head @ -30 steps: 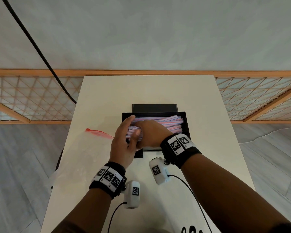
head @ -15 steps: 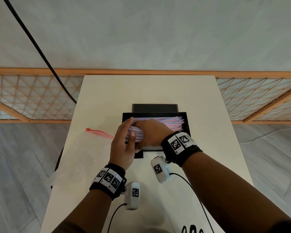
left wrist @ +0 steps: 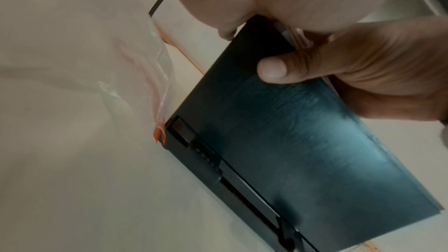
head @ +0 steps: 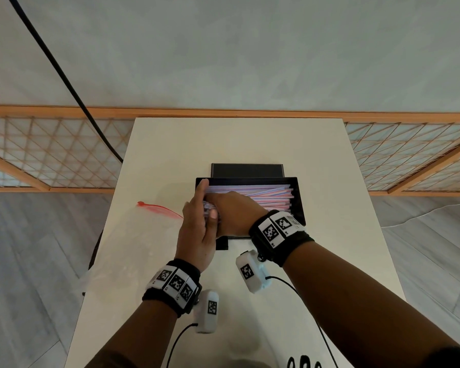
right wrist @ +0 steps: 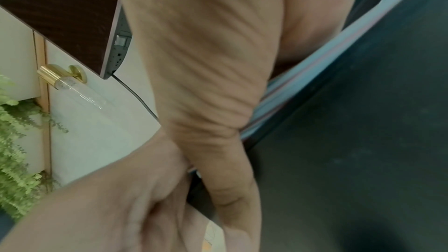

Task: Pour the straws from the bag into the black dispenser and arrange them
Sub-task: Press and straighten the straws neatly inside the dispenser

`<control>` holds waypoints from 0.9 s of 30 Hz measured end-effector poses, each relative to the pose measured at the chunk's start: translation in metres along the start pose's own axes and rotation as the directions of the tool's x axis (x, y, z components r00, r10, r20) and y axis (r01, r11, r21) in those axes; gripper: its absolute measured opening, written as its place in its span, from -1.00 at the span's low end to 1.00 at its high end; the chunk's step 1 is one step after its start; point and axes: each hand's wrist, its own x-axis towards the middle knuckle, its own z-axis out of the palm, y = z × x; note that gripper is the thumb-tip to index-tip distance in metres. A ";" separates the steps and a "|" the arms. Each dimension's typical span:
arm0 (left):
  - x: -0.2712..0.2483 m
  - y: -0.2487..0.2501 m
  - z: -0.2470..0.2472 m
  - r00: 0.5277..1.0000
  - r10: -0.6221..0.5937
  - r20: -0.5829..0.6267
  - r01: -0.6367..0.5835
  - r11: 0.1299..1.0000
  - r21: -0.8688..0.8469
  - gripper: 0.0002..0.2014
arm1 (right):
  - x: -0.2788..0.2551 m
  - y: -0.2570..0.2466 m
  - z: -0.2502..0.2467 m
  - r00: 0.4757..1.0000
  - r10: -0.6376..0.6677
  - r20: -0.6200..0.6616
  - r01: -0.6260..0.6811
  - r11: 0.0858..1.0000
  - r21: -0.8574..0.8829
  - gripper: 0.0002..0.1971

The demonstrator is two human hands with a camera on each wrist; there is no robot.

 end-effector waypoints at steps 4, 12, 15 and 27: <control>-0.001 0.004 -0.007 0.998 0.022 0.054 -0.020 0.999 -0.042 -0.42 | 0.003 0.001 0.003 1.000 -0.001 0.008 0.001 1.000 0.016 -0.40; -0.003 0.010 -0.007 0.999 0.004 0.049 0.007 0.977 -0.215 -0.44 | 0.007 0.004 0.001 0.999 0.010 0.046 -0.010 1.000 0.004 -0.38; -0.003 0.010 -0.005 0.999 0.032 -0.001 -0.031 0.969 -0.246 -0.47 | 0.007 0.004 0.000 0.998 0.004 0.063 -0.005 1.000 0.019 -0.36; -0.006 0.006 -0.004 0.999 0.024 -0.028 -0.028 0.989 -0.148 -0.47 | 0.015 0.002 -0.005 0.991 -0.019 0.131 0.017 1.000 0.020 -0.32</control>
